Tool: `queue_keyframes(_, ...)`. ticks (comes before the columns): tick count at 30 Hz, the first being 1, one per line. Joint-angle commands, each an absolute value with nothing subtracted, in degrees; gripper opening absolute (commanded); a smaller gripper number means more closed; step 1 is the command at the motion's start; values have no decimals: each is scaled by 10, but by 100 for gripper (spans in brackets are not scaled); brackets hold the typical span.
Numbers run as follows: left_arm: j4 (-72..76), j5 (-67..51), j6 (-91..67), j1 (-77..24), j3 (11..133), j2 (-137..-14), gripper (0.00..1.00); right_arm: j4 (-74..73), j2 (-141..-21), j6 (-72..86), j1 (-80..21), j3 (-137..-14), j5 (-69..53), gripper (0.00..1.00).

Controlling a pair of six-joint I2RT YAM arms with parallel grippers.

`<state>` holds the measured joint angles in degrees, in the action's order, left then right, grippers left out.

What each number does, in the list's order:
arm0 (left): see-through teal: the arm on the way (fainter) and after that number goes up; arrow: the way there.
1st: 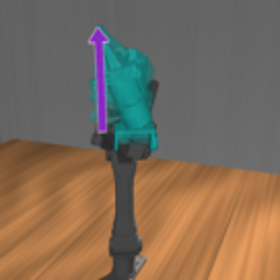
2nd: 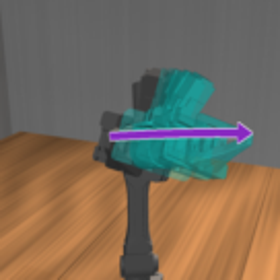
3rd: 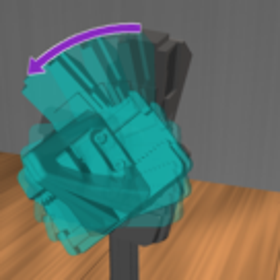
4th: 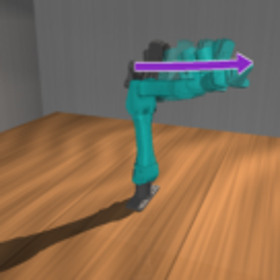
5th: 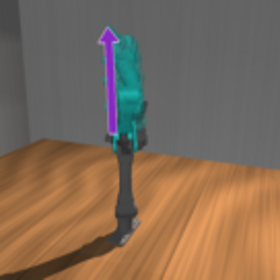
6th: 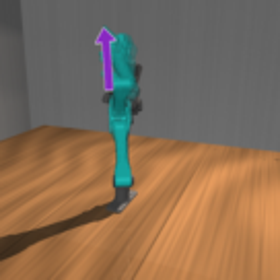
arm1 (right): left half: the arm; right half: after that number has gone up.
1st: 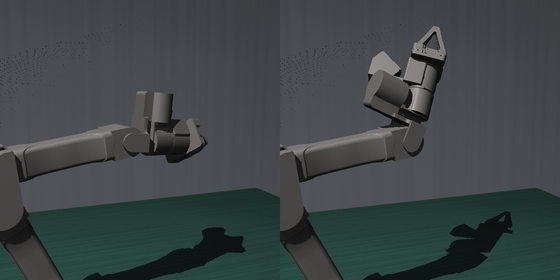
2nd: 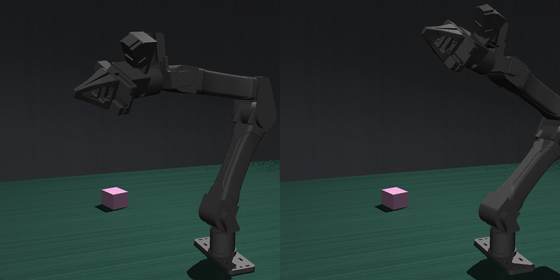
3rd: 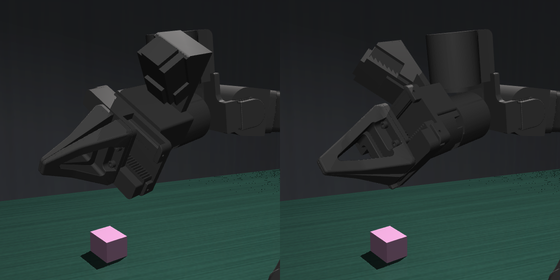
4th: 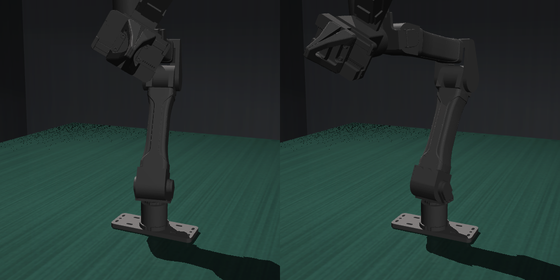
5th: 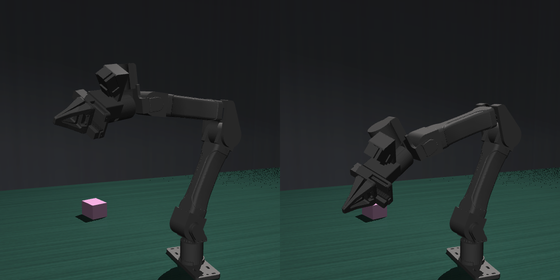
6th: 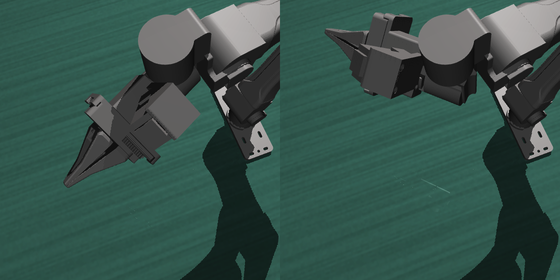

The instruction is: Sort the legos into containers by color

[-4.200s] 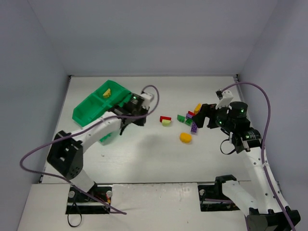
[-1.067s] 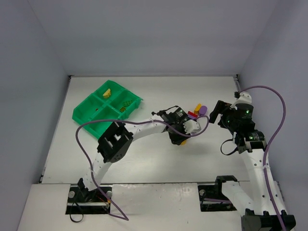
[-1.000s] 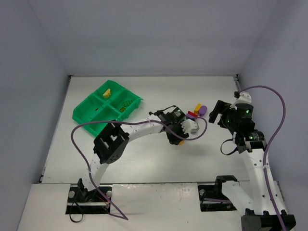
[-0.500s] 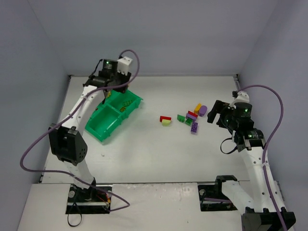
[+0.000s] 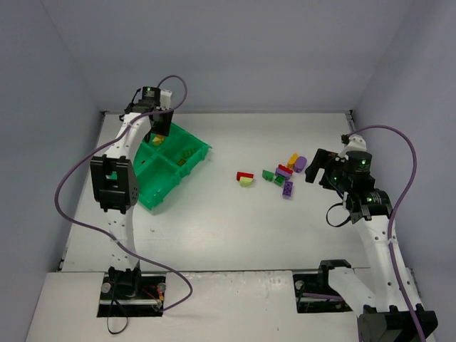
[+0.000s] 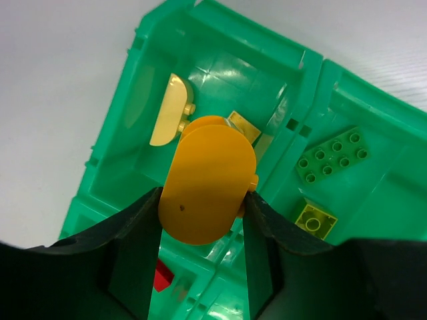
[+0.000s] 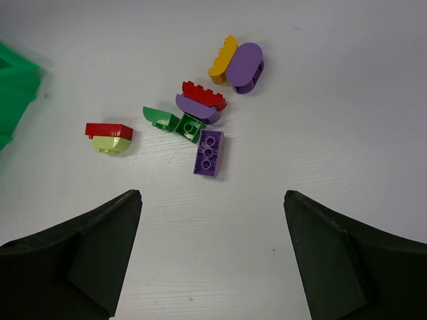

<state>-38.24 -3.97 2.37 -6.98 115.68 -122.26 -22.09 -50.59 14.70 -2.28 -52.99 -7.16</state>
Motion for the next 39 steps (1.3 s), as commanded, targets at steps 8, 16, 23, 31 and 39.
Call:
queue_keyframes(8, -389, -26, 9, -65, 1193, -1200, 54, -186, -524, 128, -23, -549, -111, 85)
queue_keyframes(16, -385, -90, -10, -81, 1154, -1140, 56, -185, -527, 128, -23, -549, -127, 85)
queue_keyframes(23, -377, -141, 40, -220, 1098, -1092, 57, -185, -530, 135, -23, -547, -144, 82)
queue_keyframes(31, -441, -228, 172, -342, 1150, -1184, 57, -184, -524, 137, -23, -541, -182, 79)
queue_keyframes(39, -441, -214, 187, -372, 1192, -1240, 57, -184, -513, 153, -23, -524, -200, 78)
